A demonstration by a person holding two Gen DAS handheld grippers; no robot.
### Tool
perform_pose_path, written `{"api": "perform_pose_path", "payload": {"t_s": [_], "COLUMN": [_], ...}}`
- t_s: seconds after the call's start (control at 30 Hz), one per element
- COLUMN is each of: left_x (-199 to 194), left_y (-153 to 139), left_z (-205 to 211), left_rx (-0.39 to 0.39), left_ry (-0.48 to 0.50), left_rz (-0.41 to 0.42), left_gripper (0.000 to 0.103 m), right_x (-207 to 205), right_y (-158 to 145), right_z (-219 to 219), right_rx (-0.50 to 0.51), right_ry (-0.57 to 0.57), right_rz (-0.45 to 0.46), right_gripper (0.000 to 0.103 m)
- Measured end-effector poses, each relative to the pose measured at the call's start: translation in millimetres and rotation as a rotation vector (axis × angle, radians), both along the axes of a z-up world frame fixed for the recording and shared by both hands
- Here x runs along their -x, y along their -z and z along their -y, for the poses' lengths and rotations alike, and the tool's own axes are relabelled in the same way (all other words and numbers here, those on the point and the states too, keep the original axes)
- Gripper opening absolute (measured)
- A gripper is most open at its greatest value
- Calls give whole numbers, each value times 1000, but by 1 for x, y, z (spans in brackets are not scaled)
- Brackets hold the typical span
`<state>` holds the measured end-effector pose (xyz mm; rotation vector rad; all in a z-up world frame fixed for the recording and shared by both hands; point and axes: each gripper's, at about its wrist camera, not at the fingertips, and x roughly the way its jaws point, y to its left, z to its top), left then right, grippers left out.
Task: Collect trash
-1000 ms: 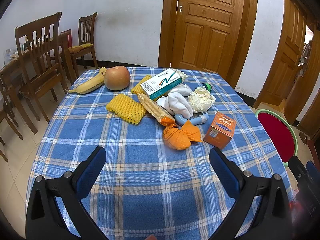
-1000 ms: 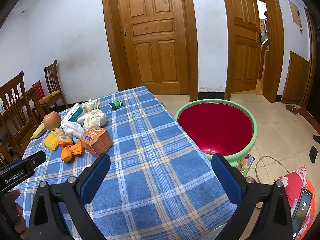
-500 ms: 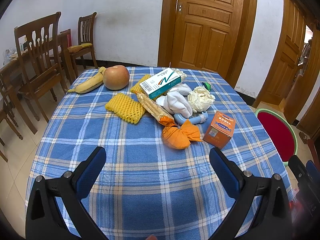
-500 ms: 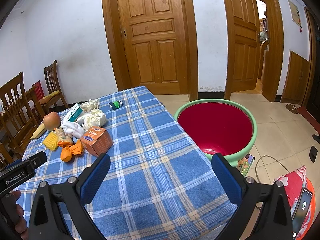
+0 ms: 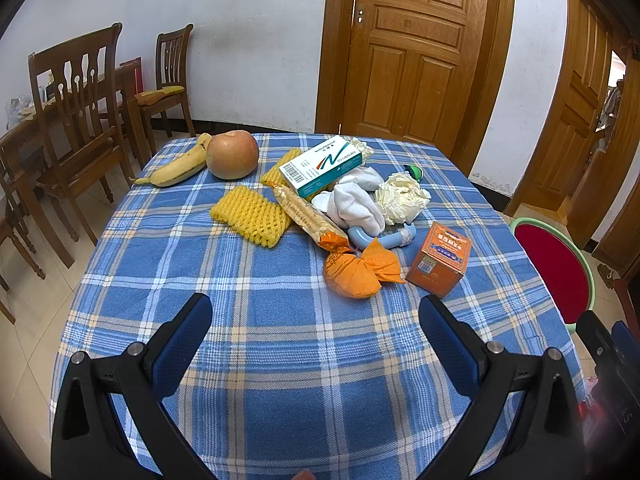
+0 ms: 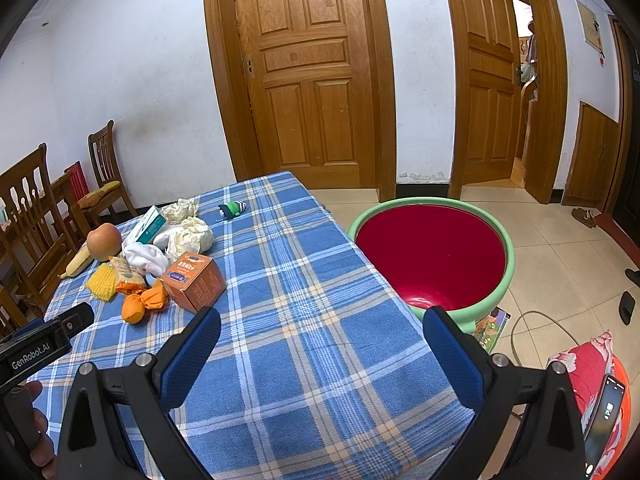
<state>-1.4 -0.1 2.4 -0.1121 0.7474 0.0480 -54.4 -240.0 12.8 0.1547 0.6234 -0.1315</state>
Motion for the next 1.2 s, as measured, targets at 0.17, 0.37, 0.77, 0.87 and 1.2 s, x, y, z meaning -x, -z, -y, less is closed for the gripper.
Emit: {"api": "perform_pose_path", "payload": {"t_s": [0.17, 0.37, 0.77, 0.87, 1.2], "left_x": [0, 0, -2, -3, -11], "left_y": [0, 0, 0, 0, 1], "left_z": [0, 0, 4, 6, 0], "left_rx": [0, 0, -4, -3, -4], "left_ry": [0, 1, 10, 12, 6], "left_rz": [0, 0, -2, -2, -9], "left_gripper": [101, 101, 101, 101, 101], "right_x": [0, 0, -1, -1, -5], "right_y": [0, 0, -1, -1, 3], "right_z": [0, 0, 0, 0, -1], "right_rx": [-1, 0, 0, 1, 3], "right_ry": [0, 0, -1, 0, -5], "right_rz": [-1, 0, -2, -2, -13], "right_gripper": [103, 103, 103, 103, 103]}}
